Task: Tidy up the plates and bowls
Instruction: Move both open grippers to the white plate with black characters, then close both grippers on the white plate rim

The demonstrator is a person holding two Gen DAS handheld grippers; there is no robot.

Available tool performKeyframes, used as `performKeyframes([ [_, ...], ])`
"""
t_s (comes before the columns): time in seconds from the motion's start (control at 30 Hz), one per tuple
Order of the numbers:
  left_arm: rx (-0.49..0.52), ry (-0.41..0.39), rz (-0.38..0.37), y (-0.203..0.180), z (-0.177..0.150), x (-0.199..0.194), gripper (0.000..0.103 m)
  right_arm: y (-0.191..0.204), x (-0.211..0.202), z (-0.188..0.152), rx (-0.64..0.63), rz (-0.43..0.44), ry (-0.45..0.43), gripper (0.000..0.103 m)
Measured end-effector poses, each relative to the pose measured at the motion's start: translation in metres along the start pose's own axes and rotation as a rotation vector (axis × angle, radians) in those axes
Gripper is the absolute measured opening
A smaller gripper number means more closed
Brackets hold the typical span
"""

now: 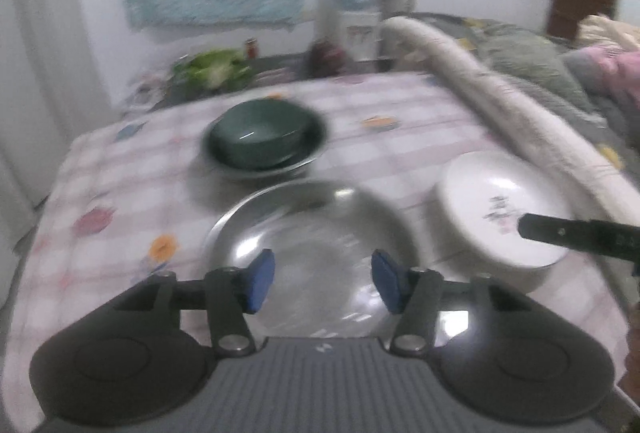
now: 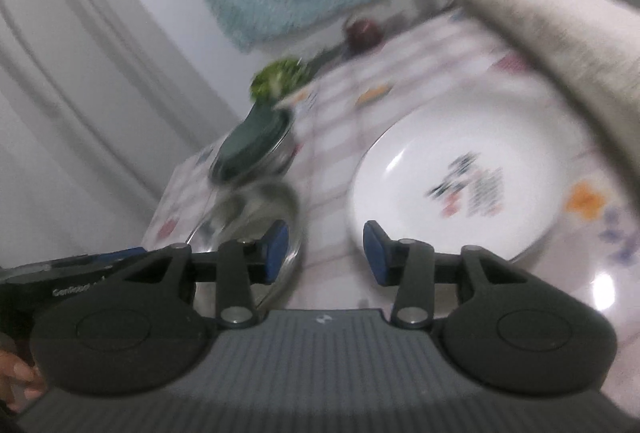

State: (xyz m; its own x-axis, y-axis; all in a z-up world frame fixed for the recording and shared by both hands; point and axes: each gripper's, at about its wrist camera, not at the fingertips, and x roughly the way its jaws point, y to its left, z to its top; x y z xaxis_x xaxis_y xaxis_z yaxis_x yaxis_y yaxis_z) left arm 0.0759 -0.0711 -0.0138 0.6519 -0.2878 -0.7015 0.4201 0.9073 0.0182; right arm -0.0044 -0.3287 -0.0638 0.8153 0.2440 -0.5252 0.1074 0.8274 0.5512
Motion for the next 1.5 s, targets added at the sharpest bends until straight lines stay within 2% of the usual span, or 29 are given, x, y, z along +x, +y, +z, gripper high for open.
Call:
performKeyframes([
  [0.1,0.024,-0.019,-0.063,-0.029,0.011,0.01,0.068,-0.023,-0.021,0.01,0.001,-0.065,-0.053,0.041],
  [0.3,0.036,-0.02,-0.145,-0.082,0.015,0.037,0.069,-0.063,-0.043,0.021,0.03,-0.158,-0.092,0.041],
  [0.53,0.01,0.008,-0.139,-0.118,-0.001,0.065,0.069,-0.093,-0.026,0.035,0.003,-0.209,-0.051,0.041],
  [0.7,-0.055,0.04,-0.103,-0.12,-0.003,0.087,0.068,-0.107,0.003,0.05,-0.022,-0.214,-0.024,0.041],
  [0.83,-0.082,0.066,-0.118,-0.12,-0.001,0.104,0.067,-0.117,0.024,0.059,-0.034,-0.215,-0.005,0.038],
  [0.97,-0.075,0.064,-0.106,-0.124,-0.001,0.113,0.058,-0.123,0.037,0.066,-0.036,-0.214,0.005,0.036],
  [1.07,-0.085,0.071,-0.091,-0.124,0.0,0.119,0.052,-0.126,0.047,0.071,-0.045,-0.208,0.014,0.03],
  [1.13,-0.095,0.08,-0.085,-0.123,0.001,0.124,0.046,-0.129,0.055,0.074,-0.048,-0.2,0.025,0.022],
  [1.27,-0.103,0.092,-0.085,-0.117,0.002,0.127,0.038,-0.129,0.065,0.076,-0.073,-0.199,0.041,0.018],
  [1.5,-0.085,0.094,-0.093,-0.115,-0.004,0.119,0.038,-0.123,0.06,0.069,-0.096,-0.205,0.058,0.019],
])
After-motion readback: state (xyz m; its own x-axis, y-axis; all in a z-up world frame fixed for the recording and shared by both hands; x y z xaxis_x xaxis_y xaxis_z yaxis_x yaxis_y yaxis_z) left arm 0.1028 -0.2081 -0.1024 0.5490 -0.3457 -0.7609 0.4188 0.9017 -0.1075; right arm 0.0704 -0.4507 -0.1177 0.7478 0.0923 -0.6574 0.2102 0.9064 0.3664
